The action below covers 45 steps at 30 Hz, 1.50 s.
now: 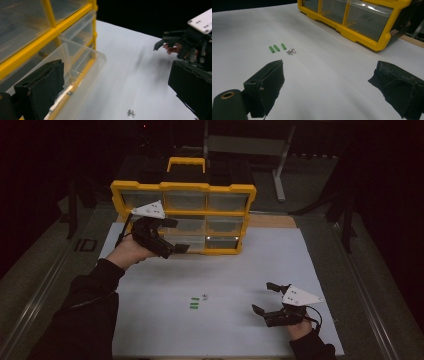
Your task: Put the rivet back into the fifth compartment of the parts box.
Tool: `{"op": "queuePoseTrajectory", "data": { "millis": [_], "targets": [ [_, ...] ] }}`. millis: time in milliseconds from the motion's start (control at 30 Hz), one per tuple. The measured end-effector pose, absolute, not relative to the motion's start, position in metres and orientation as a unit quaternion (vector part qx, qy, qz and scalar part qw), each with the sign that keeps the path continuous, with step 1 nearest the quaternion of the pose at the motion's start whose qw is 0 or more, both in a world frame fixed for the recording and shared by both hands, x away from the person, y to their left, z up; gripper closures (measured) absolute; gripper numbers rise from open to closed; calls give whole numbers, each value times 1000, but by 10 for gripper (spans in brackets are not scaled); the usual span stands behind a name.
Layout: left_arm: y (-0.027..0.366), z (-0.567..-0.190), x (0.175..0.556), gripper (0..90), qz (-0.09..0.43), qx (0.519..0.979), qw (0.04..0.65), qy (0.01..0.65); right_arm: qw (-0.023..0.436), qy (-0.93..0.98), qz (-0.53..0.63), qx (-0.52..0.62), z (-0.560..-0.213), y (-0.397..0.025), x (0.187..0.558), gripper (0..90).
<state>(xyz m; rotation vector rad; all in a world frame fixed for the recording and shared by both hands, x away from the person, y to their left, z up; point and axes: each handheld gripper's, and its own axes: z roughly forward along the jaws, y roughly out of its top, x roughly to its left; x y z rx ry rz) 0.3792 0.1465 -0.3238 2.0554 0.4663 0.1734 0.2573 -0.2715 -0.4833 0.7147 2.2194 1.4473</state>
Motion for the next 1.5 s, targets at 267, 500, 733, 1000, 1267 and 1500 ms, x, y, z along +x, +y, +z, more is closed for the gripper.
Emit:
{"op": "queuePoseTrajectory", "data": {
  "millis": [267, 500, 733, 1000, 1267, 1500],
  "targets": [
    [138, -337, 361, 0, 55, 849, 496, 172, 199, 792, 518, 254, -483, -272, 257, 94],
    [128, -353, 350, 0, 38, 853, 496, 157, 200, 792, 518, 254, -482, -272, 257, 94],
    [118, -367, 342, 4, 31, 858, 491, 147, 200, 792, 517, 254, -482, -272, 256, 94],
    [104, -395, 335, 20, 12, 861, 491, 130, 200, 792, 518, 254, -482, -272, 256, 94],
    [94, -428, 335, 140, 3, 869, 482, 111, 200, 792, 518, 253, -482, -271, 256, 94],
    [88, -455, 340, 239, -7, 878, 464, 118, 200, 792, 518, 253, -483, -271, 257, 94]
  ]
}}
